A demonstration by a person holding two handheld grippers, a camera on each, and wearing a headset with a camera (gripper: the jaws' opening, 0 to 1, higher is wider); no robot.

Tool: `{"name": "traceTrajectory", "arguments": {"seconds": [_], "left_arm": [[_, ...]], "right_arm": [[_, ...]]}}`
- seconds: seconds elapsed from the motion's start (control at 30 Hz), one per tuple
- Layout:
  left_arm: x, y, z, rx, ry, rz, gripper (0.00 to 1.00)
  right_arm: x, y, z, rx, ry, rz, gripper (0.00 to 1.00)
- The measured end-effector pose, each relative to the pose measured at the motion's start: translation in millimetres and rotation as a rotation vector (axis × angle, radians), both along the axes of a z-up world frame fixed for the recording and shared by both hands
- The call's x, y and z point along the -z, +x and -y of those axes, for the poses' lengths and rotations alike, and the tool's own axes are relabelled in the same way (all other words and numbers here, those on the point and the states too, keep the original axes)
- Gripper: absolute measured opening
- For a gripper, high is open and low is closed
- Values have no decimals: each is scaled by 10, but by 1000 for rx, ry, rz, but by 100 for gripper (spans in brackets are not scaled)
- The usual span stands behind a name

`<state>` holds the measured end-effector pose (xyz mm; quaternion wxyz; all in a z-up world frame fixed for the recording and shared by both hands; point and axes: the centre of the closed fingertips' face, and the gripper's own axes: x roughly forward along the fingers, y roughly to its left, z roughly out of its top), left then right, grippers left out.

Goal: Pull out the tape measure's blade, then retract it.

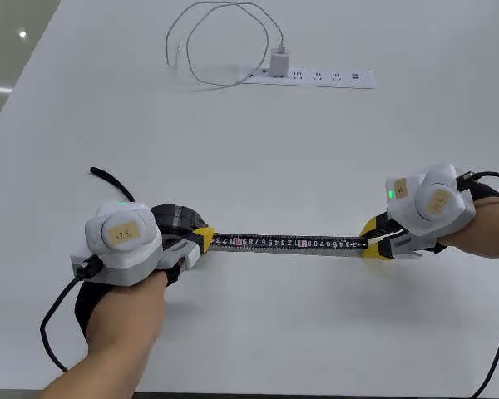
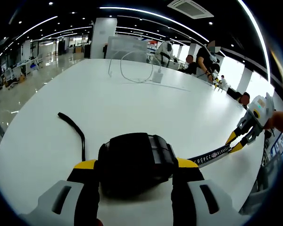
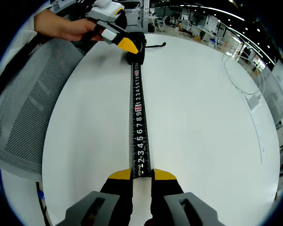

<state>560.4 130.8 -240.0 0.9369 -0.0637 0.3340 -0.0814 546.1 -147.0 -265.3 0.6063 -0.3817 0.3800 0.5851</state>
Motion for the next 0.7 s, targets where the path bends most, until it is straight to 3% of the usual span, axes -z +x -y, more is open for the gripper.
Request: {"name": "traceTrajectory", "arguments": {"seconds": [0.7], "left_arm": [[-3,6,-13,-5,-36,-1,58]], "right_arm": [[-1,77,-213,-15,26,-5,9]]}}
